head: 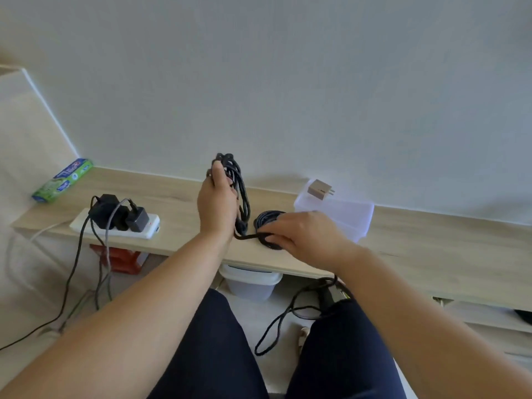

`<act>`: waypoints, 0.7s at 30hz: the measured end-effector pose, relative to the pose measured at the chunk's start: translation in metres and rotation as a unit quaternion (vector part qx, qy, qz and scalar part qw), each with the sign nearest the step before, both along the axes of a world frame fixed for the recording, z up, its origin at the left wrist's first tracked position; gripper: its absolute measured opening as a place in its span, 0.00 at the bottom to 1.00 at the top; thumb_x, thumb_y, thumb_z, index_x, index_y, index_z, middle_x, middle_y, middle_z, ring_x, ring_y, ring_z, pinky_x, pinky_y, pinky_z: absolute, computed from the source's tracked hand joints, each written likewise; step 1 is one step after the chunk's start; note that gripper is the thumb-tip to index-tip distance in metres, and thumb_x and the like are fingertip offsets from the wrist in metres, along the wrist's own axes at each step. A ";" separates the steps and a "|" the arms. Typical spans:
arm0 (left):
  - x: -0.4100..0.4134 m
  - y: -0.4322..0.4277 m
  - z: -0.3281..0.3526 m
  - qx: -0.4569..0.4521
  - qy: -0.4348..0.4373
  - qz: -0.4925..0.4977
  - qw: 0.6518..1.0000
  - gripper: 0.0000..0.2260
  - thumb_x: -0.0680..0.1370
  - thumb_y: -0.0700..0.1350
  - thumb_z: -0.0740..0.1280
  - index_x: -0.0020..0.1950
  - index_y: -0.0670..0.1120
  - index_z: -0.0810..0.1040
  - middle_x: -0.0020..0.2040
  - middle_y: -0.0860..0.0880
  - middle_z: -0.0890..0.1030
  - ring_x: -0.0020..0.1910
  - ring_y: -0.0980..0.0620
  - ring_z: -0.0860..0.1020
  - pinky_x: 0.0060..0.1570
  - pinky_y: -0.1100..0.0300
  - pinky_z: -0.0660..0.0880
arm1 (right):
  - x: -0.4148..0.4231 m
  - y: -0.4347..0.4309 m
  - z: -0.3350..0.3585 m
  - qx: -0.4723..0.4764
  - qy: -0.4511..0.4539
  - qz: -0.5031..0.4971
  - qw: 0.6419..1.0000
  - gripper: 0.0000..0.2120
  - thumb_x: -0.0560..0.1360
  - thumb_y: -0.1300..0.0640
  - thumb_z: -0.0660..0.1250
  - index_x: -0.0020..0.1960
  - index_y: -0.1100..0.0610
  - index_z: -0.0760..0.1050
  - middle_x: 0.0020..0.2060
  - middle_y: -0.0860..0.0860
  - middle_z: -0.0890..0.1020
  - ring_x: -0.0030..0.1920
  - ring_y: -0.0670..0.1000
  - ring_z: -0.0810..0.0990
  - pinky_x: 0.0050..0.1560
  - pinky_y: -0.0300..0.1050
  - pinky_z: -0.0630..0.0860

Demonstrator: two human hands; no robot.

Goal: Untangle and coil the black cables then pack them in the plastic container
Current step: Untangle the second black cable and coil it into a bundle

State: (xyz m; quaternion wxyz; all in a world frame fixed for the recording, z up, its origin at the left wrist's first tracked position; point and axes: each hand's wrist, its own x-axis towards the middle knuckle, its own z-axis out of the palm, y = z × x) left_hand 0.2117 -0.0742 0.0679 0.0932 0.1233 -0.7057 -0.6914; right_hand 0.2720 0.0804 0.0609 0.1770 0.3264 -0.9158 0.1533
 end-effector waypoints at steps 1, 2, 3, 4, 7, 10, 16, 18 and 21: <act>0.005 0.005 -0.004 -0.051 0.010 -0.041 0.998 0.21 0.76 0.64 0.50 0.34 0.50 0.69 0.33 0.40 0.73 0.32 0.48 0.73 0.36 0.55 0.69 | -0.004 -0.002 0.008 -0.007 0.039 0.007 0.999 0.12 0.73 0.50 0.63 0.47 0.52 0.83 0.34 0.46 0.83 0.34 0.49 0.81 0.30 0.39 0.74; 0.011 0.010 -0.005 -0.090 0.015 -0.085 0.992 0.22 0.78 0.63 0.51 0.34 0.50 0.70 0.35 0.40 0.75 0.34 0.49 0.74 0.37 0.55 0.69 | -0.009 -0.003 0.015 -0.015 0.056 0.013 0.998 0.08 0.70 0.51 0.67 0.44 0.53 0.82 0.33 0.46 0.82 0.31 0.48 0.80 0.29 0.37 0.72; 0.015 0.014 -0.005 -0.126 0.014 -0.130 0.983 0.21 0.80 0.60 0.51 0.34 0.50 0.71 0.34 0.43 0.75 0.35 0.50 0.74 0.37 0.56 0.68 | -0.012 -0.005 0.022 -0.022 0.069 0.015 0.997 0.08 0.66 0.51 0.72 0.41 0.54 0.81 0.31 0.46 0.81 0.29 0.48 0.78 0.27 0.36 0.69; 0.018 0.018 -0.005 -0.151 0.009 -0.173 0.973 0.21 0.81 0.58 0.51 0.35 0.48 0.71 0.34 0.47 0.76 0.35 0.51 0.74 0.36 0.56 0.68 | -0.014 -0.004 0.027 -0.026 0.084 0.008 0.996 0.13 0.62 0.50 0.75 0.39 0.56 0.78 0.29 0.46 0.79 0.26 0.48 0.73 0.26 0.36 0.67; 0.025 0.025 0.001 -0.133 -0.022 -0.286 0.949 0.25 0.82 0.58 0.50 0.30 0.50 0.72 0.26 0.54 0.74 0.28 0.55 0.73 0.37 0.56 0.66 | -0.021 0.006 0.035 -0.030 0.118 -0.023 0.992 0.24 0.56 0.40 0.77 0.35 0.57 0.71 0.25 0.45 0.68 0.24 0.47 0.61 0.24 0.33 0.57; 0.023 0.023 0.003 -0.094 -0.057 -0.420 0.901 0.32 0.78 0.67 0.46 0.30 0.43 0.69 0.23 0.50 0.69 0.23 0.53 0.68 0.36 0.55 0.66 | -0.022 0.013 0.035 -0.036 0.094 -0.035 0.994 0.25 0.56 0.38 0.73 0.34 0.54 0.64 0.25 0.44 0.64 0.24 0.48 0.59 0.25 0.32 0.52; 0.011 0.012 0.019 -0.081 -0.124 -0.596 0.789 0.24 0.68 0.64 0.68 0.40 0.43 0.69 0.25 0.53 0.64 0.22 0.57 0.60 0.25 0.65 0.60 | -0.023 0.029 0.043 -0.099 -0.076 -0.063 0.990 0.15 0.65 0.53 0.77 0.40 0.55 0.71 0.33 0.43 0.72 0.30 0.45 0.72 0.32 0.40 0.68; 0.009 0.010 0.026 -0.136 -0.134 -0.604 0.774 0.11 0.76 0.49 0.68 0.40 0.45 0.70 0.25 0.53 0.64 0.23 0.57 0.60 0.26 0.64 0.59 | -0.023 0.036 0.042 -0.124 -0.132 -0.071 0.981 0.14 0.66 0.56 0.77 0.40 0.52 0.71 0.36 0.42 0.73 0.34 0.43 0.75 0.35 0.36 0.70; 0.003 0.002 0.030 -0.113 -0.168 -0.566 0.799 0.08 0.80 0.44 0.62 0.43 0.42 0.73 0.25 0.52 0.65 0.21 0.57 0.61 0.25 0.64 0.59 | -0.024 0.049 0.036 -0.209 -0.175 -0.120 0.955 0.14 0.66 0.55 0.77 0.38 0.48 0.71 0.38 0.46 0.78 0.35 0.44 0.78 0.40 0.38 0.76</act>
